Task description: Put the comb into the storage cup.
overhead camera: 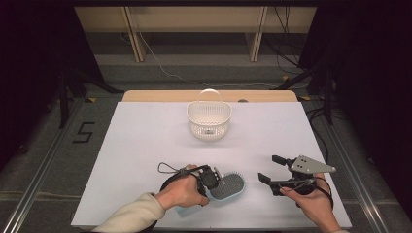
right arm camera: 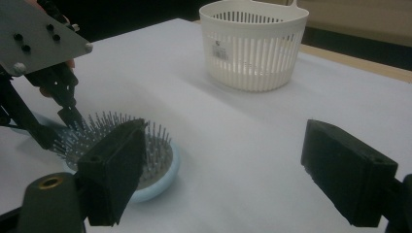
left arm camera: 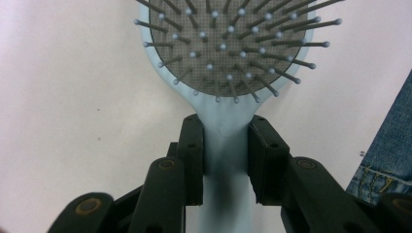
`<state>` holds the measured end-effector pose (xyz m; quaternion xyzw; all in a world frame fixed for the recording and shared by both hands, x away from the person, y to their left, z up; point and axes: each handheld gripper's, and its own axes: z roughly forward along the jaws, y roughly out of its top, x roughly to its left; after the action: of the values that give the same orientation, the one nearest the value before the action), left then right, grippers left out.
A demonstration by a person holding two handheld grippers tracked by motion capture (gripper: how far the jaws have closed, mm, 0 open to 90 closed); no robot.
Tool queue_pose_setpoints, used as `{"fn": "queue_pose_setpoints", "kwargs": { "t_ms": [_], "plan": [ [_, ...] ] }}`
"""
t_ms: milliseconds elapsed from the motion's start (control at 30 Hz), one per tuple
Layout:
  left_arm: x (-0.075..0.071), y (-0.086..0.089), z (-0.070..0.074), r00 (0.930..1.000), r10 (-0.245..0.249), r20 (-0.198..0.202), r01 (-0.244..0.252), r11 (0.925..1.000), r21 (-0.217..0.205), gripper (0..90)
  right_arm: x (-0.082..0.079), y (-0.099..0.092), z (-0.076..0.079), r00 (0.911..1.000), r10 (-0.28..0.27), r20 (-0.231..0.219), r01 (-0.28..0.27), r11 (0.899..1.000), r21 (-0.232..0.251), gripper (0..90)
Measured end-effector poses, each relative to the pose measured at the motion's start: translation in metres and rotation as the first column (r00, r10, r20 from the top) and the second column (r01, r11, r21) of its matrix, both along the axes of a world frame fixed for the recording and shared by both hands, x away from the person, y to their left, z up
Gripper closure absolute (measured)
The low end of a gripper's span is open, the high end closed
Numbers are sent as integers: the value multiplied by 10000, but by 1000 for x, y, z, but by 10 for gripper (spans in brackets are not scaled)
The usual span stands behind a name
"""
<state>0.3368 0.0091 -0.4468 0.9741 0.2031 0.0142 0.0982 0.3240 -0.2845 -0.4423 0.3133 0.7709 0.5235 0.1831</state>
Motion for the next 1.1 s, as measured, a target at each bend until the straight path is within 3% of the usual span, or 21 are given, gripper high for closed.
{"fn": "queue_pose_setpoints", "kwargs": {
  "t_ms": [333, 700, 1100],
  "plan": [
    [3, 4, 9, 9994, 287, 207, -278, 9987, -432, 696, 0, 0, 1, 10000, -2, 60, 1, 10000, 42, 168],
    [8, 9, 19, 9946, 882, 553, -811, 9896, -1187, 696, 0, -1, 1, 9997, -109, 204, 107, 9999, 108, 162],
    [11, 13, 23, 9916, 1135, 623, -1032, 9834, -1493, 696, 2, -1, 2, 9991, -283, 318, 279, 9995, 118, 160]
  ]
}}
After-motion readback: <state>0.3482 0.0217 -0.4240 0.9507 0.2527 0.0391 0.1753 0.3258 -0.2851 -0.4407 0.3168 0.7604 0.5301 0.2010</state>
